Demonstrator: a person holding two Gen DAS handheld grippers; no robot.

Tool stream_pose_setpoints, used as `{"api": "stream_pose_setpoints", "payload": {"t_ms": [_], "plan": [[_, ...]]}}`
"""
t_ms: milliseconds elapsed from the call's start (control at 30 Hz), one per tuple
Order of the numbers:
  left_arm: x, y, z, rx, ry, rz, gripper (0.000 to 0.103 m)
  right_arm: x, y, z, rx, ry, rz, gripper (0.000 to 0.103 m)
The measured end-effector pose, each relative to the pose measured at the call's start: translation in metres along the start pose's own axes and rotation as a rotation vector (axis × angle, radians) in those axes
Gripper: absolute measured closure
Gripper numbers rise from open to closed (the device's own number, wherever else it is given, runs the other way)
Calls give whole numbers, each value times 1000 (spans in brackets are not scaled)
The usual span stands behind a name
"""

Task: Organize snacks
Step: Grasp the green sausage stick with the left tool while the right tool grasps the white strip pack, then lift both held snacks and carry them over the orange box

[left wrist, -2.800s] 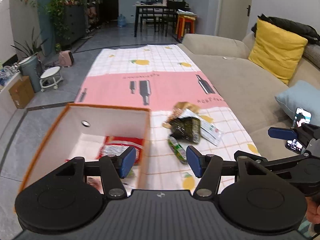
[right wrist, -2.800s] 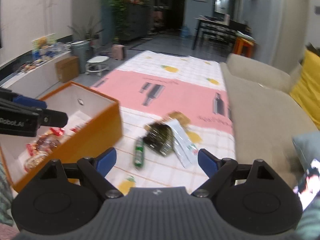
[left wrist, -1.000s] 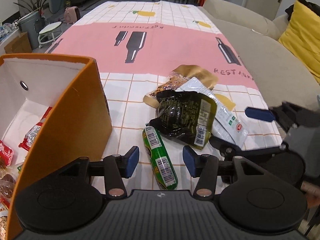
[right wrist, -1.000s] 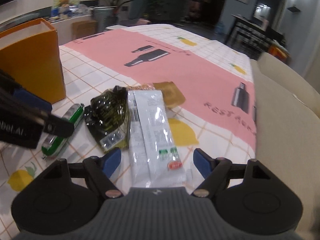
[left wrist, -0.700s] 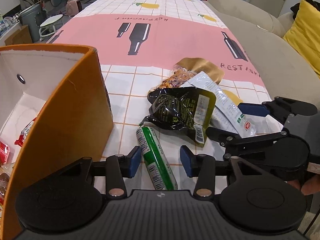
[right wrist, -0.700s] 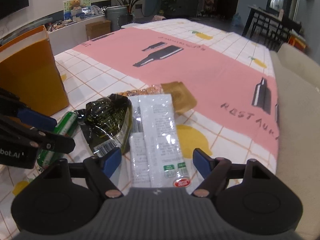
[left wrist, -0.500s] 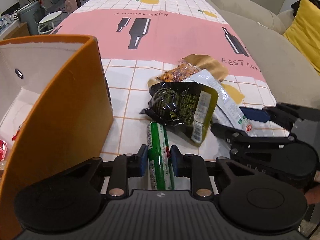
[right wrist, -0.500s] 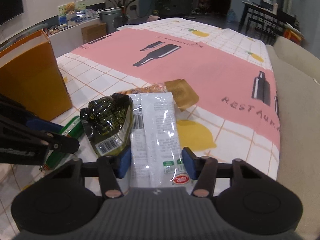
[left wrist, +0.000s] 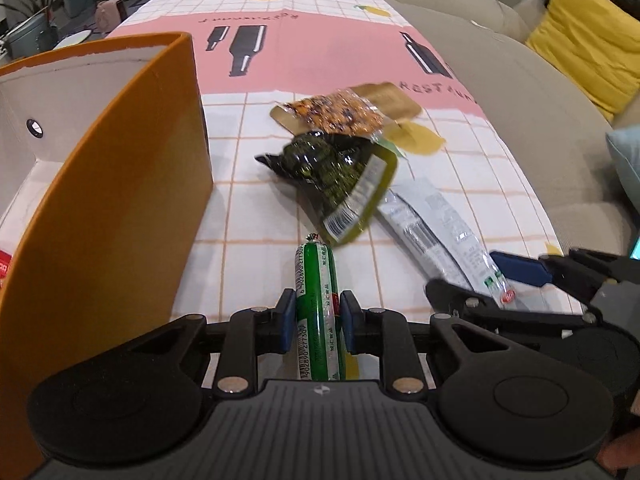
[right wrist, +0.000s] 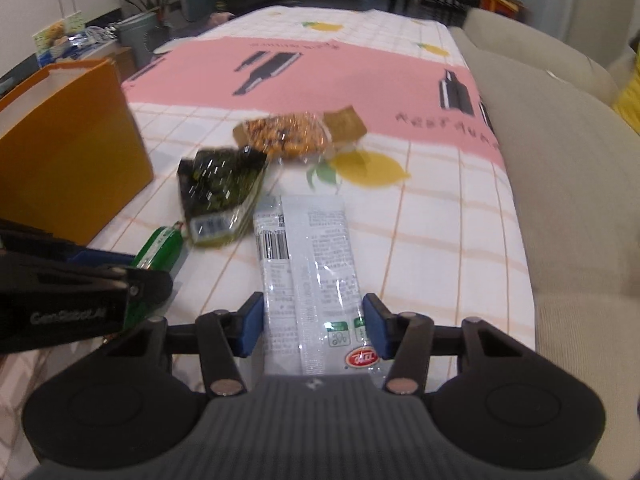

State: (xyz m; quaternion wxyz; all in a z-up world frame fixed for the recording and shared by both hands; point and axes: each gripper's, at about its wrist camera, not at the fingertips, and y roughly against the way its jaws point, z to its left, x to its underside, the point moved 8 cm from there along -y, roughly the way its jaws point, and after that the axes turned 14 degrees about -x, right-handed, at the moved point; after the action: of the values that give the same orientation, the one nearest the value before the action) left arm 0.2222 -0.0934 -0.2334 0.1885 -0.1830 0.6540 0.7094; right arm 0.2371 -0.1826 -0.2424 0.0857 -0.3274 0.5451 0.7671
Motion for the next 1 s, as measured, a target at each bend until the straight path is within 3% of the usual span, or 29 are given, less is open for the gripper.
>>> {"api": "stream_pose_setpoints", "payload": {"t_ms": [233,667,1000], "plan": [[19,11,-7,-15,-87,-41,77,32,26,12,18,-172,0,47],[28,17,-9,-63,-86,-100,73,38,37,7,34,-183,-64,44],[32,19,-9,-93,-48,-134,63,32,31,1,61,-148,-89,42]]}}
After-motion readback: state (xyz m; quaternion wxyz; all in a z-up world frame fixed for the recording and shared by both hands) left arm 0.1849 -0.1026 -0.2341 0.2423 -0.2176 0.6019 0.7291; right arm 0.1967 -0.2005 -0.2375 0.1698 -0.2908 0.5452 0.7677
